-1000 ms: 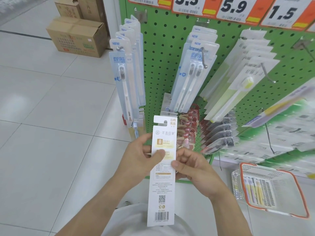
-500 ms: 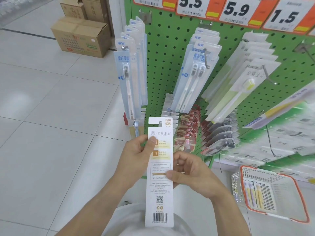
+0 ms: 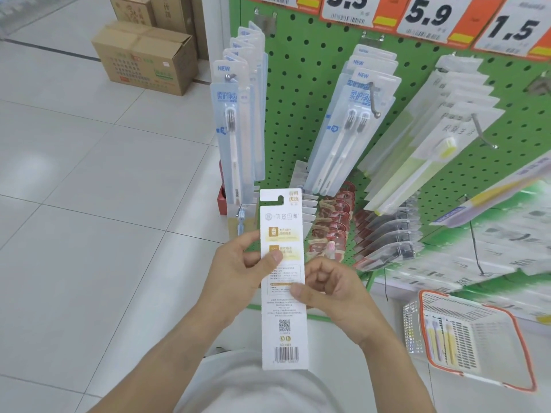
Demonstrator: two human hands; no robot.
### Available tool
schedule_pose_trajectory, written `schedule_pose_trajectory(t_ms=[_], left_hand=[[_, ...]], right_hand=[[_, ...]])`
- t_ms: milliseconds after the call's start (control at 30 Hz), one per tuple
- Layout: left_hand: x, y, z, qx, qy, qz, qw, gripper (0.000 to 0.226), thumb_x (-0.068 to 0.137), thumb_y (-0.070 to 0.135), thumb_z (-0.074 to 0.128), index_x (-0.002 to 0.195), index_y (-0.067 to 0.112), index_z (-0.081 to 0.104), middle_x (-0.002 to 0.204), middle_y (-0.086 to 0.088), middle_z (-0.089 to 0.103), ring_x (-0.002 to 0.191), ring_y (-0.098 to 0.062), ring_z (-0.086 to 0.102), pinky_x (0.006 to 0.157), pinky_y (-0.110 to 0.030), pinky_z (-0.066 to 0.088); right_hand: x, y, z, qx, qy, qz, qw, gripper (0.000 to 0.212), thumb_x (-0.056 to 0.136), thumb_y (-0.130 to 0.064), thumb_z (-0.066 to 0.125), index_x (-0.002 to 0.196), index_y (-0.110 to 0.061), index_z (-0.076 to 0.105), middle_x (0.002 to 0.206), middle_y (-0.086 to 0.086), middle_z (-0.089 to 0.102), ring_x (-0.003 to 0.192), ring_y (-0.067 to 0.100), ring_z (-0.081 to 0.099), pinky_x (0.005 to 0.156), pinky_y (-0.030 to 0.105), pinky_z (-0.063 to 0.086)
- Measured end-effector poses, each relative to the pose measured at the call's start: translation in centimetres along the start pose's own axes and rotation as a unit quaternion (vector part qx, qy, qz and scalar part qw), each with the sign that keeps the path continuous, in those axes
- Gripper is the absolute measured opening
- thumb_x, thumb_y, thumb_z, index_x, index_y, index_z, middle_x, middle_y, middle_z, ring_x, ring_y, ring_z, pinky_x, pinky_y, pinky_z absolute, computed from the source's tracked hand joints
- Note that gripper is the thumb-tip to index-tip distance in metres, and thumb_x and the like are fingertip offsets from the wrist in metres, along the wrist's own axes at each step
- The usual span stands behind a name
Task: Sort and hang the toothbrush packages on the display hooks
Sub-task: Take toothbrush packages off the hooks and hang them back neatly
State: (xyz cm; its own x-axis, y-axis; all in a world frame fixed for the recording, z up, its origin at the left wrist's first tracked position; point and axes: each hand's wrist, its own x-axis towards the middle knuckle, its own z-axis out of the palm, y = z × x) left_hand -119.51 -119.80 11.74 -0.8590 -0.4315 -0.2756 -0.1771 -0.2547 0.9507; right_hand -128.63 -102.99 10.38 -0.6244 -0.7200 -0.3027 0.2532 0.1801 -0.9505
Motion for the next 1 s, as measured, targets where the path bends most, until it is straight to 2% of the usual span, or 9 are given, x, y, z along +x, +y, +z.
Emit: schedule_pose_trajectory(t_ms=[67, 133, 267, 433, 533, 600, 733, 833, 1000], left_hand=[[0.0, 0.0, 0.0, -0.020, 0.014, -0.001, 1.000, 0.031, 0.094, 0.009, 0.066, 0.124, 0.018, 0.065, 0.097, -0.008, 0.079, 0.088, -0.027, 0.077, 0.077, -0.038, 0.062], [0.2, 0.0, 0.0, -0.043, 0.011, -0.013, 0.999, 0.031, 0.093, 0.008, 0.067, 0.123, 0.020, 0.067, 0.099, -0.009, 0.079, 0.090, -0.028, 0.076, 0.079, -0.040, 0.062], [0.2, 0.0, 0.1, -0.080, 0.025, -0.029, 0.996, 0.031, 0.092, 0.007, 0.068, 0.120, 0.019, 0.068, 0.099, -0.009, 0.079, 0.089, -0.026, 0.076, 0.078, -0.037, 0.063], [0.2, -0.4, -0.1, -0.090, 0.058, -0.042, 0.993, 0.029, 0.091, 0.006, 0.069, 0.117, 0.019, 0.068, 0.098, -0.007, 0.079, 0.089, -0.026, 0.076, 0.078, -0.037, 0.062], [0.3, -0.4, -0.5, -0.103, 0.052, -0.075, 0.991, 0.032, 0.091, 0.006, 0.069, 0.121, 0.016, 0.065, 0.099, -0.007, 0.079, 0.092, -0.029, 0.076, 0.081, -0.041, 0.060], [0.4, -0.5, -0.7, -0.103, 0.051, -0.090, 0.989, 0.032, 0.091, 0.006, 0.069, 0.121, 0.015, 0.063, 0.100, -0.008, 0.079, 0.092, -0.030, 0.076, 0.082, -0.041, 0.060], [0.3, -0.8, -0.6, -0.094, 0.041, -0.099, 0.990, 0.030, 0.091, 0.007, 0.070, 0.120, 0.014, 0.066, 0.099, -0.009, 0.079, 0.088, -0.029, 0.076, 0.074, -0.036, 0.060], [0.2, -1.1, -0.4, -0.088, 0.037, -0.100, 0.990, 0.031, 0.091, 0.008, 0.070, 0.121, 0.014, 0.065, 0.099, -0.009, 0.079, 0.088, -0.029, 0.076, 0.073, -0.036, 0.061], [0.2, -1.1, -0.5, -0.044, 0.003, -0.118, 0.992, 0.026, 0.094, 0.008, 0.066, 0.118, 0.015, 0.064, 0.099, -0.006, 0.079, 0.086, -0.025, 0.076, 0.074, -0.035, 0.062]], right_hand=[[-0.2, 0.3, 0.1, -0.035, -0.013, 0.019, 0.999, 0.035, 0.067, -0.024, 0.092, 0.094, -0.015, 0.070, 0.101, 0.018, 0.074, 0.086, 0.037, 0.072, 0.081, 0.053, 0.060], [-0.5, 0.6, 0.4, -0.037, -0.020, 0.026, 0.999, 0.039, 0.063, -0.025, 0.093, 0.095, -0.017, 0.072, 0.108, 0.020, 0.072, 0.089, 0.048, 0.071, 0.083, 0.060, 0.058], [-0.8, 0.6, 0.6, -0.021, -0.024, 0.024, 0.999, 0.038, 0.065, -0.019, 0.092, 0.097, -0.016, 0.071, 0.110, 0.022, 0.071, 0.087, 0.045, 0.073, 0.081, 0.063, 0.058], [-1.1, 0.5, 0.1, -0.052, -0.080, 0.048, 0.994, 0.035, 0.073, -0.005, 0.087, 0.101, -0.016, 0.070, 0.108, 0.016, 0.075, 0.087, 0.034, 0.073, 0.079, 0.050, 0.060], [-1.3, 0.8, 0.2, -0.039, -0.082, 0.059, 0.994, 0.037, 0.076, -0.002, 0.085, 0.108, -0.004, 0.066, 0.108, 0.019, 0.075, 0.090, 0.043, 0.072, 0.080, 0.051, 0.060], [-1.3, 1.1, 0.3, -0.044, -0.081, 0.070, 0.993, 0.034, 0.079, -0.007, 0.084, 0.106, 0.000, 0.064, 0.106, 0.019, 0.075, 0.092, 0.046, 0.072, 0.078, 0.052, 0.059], [-1.7, 0.5, 0.8, -0.028, -0.067, 0.089, 0.993, 0.027, 0.093, -0.033, 0.068, 0.085, -0.007, 0.065, 0.089, 0.016, 0.077, 0.074, 0.027, 0.074, 0.059, 0.033, 0.058], [-1.8, 0.3, 0.8, -0.025, -0.057, 0.092, 0.994, 0.028, 0.092, -0.034, 0.061, 0.079, -0.010, 0.065, 0.086, 0.019, 0.076, 0.070, 0.025, 0.073, 0.056, 0.029, 0.057], [-2.3, 1.0, 0.5, -0.041, -0.081, 0.107, 0.990, 0.024, 0.094, -0.025, 0.065, 0.091, -0.001, 0.064, 0.091, 0.016, 0.078, 0.078, 0.026, 0.075, 0.061, 0.030, 0.059]])
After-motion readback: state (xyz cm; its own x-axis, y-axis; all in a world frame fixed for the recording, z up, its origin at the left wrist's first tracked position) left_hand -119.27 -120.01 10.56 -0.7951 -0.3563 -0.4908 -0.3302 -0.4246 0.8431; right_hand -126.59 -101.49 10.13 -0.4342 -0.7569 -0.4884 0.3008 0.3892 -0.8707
